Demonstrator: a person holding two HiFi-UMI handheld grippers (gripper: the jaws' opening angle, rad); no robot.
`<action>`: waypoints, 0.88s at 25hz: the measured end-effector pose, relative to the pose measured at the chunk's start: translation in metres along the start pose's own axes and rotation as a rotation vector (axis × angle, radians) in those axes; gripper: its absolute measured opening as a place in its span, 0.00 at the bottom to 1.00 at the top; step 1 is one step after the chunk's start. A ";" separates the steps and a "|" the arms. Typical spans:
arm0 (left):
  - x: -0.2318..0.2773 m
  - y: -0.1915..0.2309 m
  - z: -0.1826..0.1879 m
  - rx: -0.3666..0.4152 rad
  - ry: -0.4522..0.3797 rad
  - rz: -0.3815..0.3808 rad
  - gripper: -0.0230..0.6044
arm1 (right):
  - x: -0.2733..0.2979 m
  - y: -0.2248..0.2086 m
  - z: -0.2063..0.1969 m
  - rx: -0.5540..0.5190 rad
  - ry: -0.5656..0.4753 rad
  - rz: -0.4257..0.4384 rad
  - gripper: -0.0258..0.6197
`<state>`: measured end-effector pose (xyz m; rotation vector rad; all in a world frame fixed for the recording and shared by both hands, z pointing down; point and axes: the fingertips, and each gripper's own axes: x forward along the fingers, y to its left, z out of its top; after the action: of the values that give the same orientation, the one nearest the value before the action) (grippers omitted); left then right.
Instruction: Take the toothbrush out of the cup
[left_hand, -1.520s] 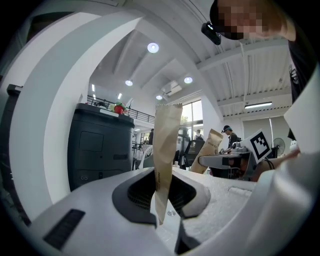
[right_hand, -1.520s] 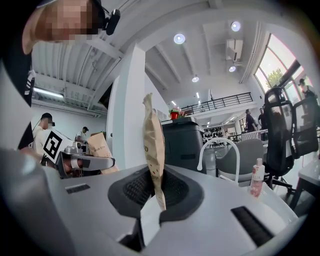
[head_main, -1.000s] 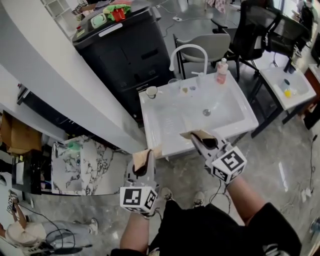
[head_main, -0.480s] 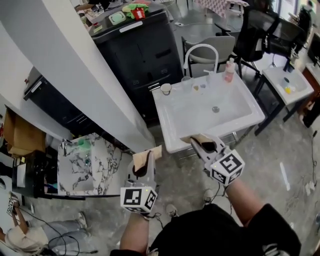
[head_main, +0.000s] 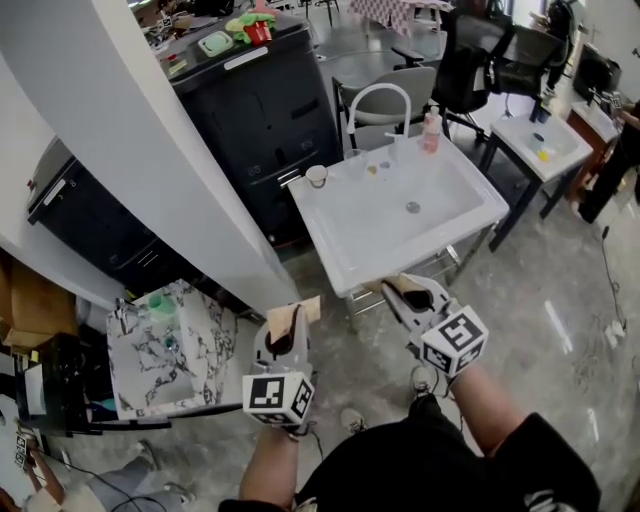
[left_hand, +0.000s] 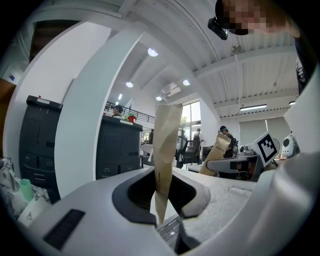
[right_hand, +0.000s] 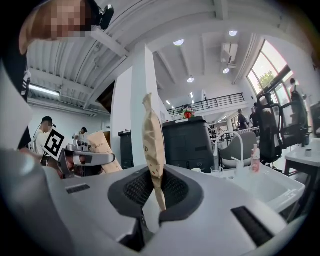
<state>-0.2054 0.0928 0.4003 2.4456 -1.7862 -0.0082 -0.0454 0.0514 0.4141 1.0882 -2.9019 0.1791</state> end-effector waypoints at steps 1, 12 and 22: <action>-0.001 0.000 0.001 -0.002 0.001 -0.002 0.11 | -0.002 0.002 -0.001 0.000 0.003 -0.007 0.08; 0.004 -0.013 0.011 -0.005 -0.018 -0.004 0.11 | -0.013 -0.003 0.002 -0.009 0.020 -0.008 0.08; 0.007 -0.021 0.011 -0.006 -0.018 0.005 0.11 | -0.017 -0.007 0.000 -0.014 0.026 0.010 0.08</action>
<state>-0.1845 0.0918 0.3874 2.4443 -1.7966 -0.0349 -0.0284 0.0572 0.4138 1.0619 -2.8820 0.1721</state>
